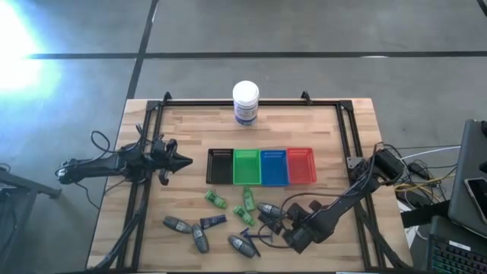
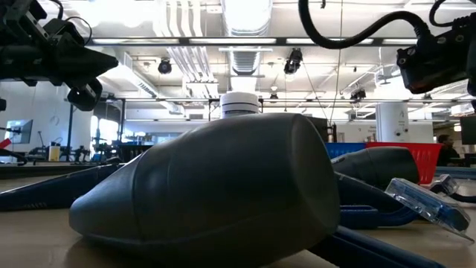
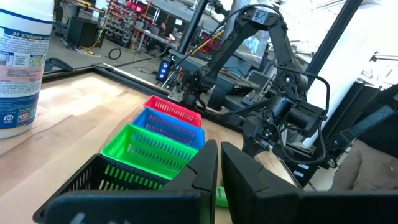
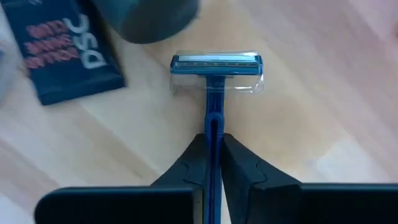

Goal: Pick & Place Travel size toiletries
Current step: Put the blue razor into the red basket

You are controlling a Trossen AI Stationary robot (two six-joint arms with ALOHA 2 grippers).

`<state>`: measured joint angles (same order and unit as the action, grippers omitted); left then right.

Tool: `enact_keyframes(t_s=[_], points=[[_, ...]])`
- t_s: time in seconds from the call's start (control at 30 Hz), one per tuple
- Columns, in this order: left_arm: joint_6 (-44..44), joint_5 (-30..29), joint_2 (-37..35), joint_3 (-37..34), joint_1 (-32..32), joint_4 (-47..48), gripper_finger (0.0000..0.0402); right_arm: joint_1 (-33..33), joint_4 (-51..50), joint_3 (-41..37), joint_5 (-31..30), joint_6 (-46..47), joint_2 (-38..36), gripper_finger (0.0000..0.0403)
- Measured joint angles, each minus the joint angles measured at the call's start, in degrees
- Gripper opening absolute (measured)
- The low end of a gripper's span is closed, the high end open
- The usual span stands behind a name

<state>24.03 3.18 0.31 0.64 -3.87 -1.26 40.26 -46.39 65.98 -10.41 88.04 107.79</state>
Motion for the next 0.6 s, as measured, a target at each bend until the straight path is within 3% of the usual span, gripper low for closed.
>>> enact_keyframes(t_s=[0.2,0.4,0.6], points=[[0.00,0.00,0.01,0.00,0.01,0.00,0.0026,0.47,-4.51,-0.11,-3.29,0.08,-7.39,0.0020],[0.00,-0.02,-0.01,0.02,0.00,0.01,0.0026,-0.28,-12.89,0.02,-15.14,6.34,-23.19,0.0020],[-0.01,-0.02,0.00,0.01,0.01,0.02,0.0026,-11.33,-17.52,-5.30,-15.97,2.68,-37.11,0.0022]])
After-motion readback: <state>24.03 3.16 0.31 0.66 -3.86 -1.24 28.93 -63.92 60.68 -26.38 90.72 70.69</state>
